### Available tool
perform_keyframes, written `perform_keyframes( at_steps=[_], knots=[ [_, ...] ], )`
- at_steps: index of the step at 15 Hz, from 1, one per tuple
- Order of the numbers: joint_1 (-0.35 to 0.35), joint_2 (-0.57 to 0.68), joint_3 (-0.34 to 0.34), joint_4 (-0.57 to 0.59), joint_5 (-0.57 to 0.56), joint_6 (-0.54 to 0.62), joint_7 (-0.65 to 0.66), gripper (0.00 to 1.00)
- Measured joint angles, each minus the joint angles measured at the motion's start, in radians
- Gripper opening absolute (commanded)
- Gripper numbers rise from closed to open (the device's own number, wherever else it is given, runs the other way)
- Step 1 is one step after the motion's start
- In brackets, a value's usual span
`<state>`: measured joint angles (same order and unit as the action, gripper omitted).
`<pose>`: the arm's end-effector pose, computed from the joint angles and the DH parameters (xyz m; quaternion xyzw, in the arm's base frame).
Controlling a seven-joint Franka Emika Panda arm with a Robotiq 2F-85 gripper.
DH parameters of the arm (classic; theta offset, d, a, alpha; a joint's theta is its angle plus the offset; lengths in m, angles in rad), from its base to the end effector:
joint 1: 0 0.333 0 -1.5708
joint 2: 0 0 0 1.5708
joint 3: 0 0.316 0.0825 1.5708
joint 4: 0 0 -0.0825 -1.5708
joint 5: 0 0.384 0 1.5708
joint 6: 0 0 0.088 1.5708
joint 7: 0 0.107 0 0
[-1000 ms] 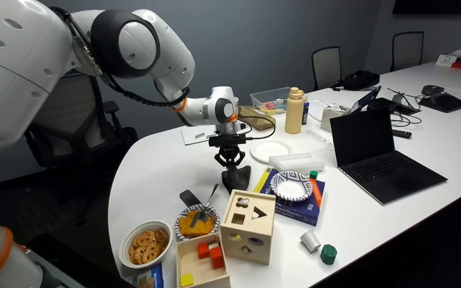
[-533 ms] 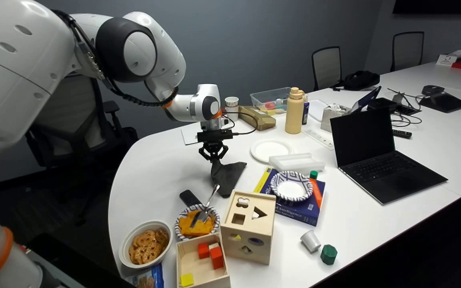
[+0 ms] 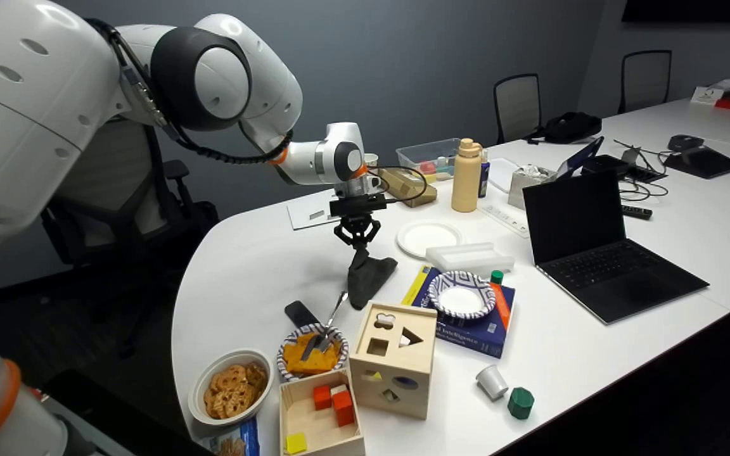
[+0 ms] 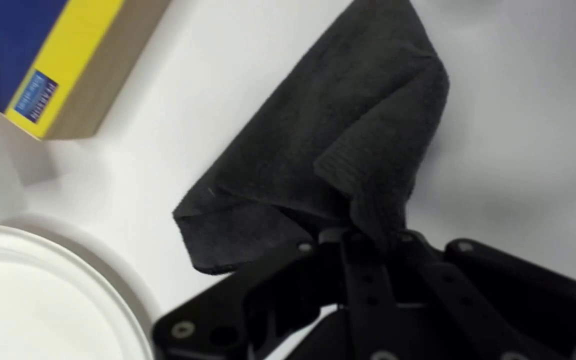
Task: Use the black rag to clean the table
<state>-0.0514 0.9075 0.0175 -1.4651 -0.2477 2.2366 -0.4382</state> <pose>0.6987 -0.0329 0.1266 0.9547 0.2772 -0.0850 0.0666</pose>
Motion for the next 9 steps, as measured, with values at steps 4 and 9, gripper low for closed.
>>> perform_keyframes(
  at_steps=[4, 9],
  knots=[
    [-0.046, 0.014, -0.046, -0.001, 0.0, 0.0, 0.001, 0.01],
    [-0.088, 0.053, -0.05, -0.016, 0.001, 0.0, 0.001, 0.01]
  ],
)
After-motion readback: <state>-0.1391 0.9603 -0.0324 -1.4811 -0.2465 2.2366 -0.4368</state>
